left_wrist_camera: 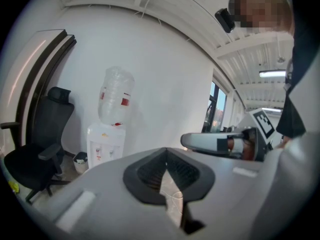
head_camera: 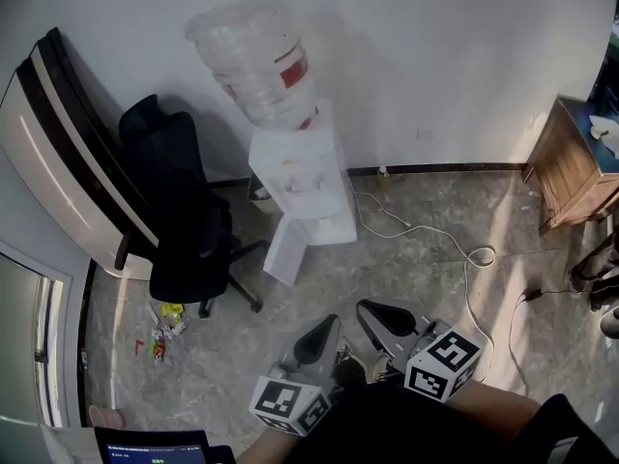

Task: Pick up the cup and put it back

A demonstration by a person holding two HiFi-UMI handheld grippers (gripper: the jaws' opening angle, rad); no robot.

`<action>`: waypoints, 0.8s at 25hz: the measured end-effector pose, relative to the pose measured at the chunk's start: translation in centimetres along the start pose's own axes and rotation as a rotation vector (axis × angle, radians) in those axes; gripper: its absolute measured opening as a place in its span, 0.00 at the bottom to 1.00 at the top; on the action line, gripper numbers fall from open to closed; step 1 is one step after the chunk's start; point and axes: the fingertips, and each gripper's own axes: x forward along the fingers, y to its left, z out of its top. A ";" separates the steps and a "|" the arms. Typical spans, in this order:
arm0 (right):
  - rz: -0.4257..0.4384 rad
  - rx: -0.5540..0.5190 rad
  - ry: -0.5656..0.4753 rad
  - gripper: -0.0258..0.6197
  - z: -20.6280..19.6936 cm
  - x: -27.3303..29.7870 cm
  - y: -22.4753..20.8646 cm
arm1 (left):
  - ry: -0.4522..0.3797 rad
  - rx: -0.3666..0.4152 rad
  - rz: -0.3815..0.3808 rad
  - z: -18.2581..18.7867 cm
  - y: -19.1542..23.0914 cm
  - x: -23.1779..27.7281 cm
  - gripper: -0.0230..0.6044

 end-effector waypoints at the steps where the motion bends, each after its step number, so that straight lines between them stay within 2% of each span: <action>1: 0.000 0.002 0.005 0.05 0.0 0.3 -0.3 | 0.003 -0.005 0.006 0.2 0.3 0.3 0.04; 10: -0.040 -0.027 0.048 0.05 1.6 6.1 -3.5 | -0.042 -0.074 -0.012 1.6 6.1 3.9 0.04; 16: -0.047 -0.065 0.056 0.06 4.2 13.0 -5.4 | -0.082 -0.104 0.000 4.9 12.7 6.8 0.04; 20: -0.050 -0.083 0.053 0.06 5.1 17.5 -6.5 | -0.073 -0.123 0.042 6.6 17.3 7.9 0.04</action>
